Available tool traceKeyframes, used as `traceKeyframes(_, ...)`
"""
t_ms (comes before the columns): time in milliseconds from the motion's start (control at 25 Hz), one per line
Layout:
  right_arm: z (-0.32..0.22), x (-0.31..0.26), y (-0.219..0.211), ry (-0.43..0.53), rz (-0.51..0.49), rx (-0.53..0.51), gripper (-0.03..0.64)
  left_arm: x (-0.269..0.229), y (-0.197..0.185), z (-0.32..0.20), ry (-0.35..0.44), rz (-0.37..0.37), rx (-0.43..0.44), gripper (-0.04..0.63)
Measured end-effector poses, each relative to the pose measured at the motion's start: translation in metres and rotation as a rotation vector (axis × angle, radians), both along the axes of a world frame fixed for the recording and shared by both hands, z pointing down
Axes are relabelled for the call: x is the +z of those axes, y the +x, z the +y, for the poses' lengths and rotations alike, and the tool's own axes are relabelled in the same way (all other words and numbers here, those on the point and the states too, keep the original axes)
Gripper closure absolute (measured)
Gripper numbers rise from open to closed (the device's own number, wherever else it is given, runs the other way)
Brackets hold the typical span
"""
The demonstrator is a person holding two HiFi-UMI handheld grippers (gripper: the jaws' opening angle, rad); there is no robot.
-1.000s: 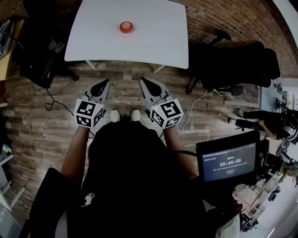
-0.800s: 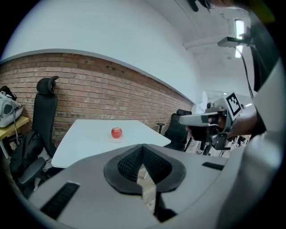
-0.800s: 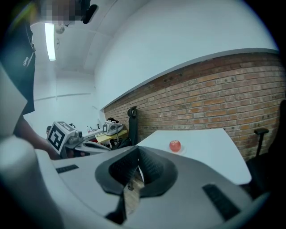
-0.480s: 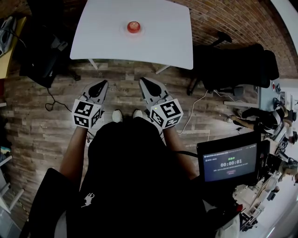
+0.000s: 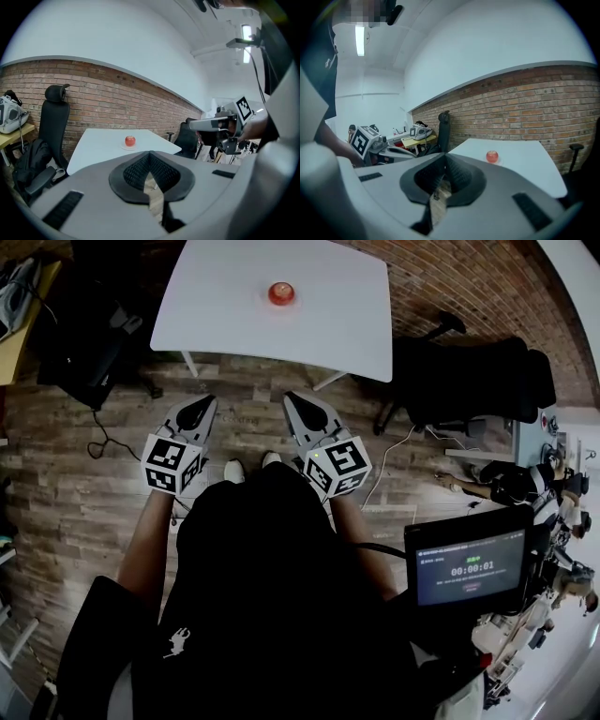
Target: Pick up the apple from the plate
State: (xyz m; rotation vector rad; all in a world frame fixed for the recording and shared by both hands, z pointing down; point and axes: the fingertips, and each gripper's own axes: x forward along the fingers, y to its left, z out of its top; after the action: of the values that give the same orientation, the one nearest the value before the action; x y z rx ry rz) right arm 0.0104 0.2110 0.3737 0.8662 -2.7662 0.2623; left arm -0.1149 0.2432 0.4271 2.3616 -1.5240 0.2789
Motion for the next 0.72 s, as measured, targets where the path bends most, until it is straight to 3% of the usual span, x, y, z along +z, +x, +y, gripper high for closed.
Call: traceKeyframes(720,-0.002,-0.003,-0.018,0.004,0.012,-0.033,0.614,0.006,-0.025,0.010,0.003,0.003,-0.059,0.589)
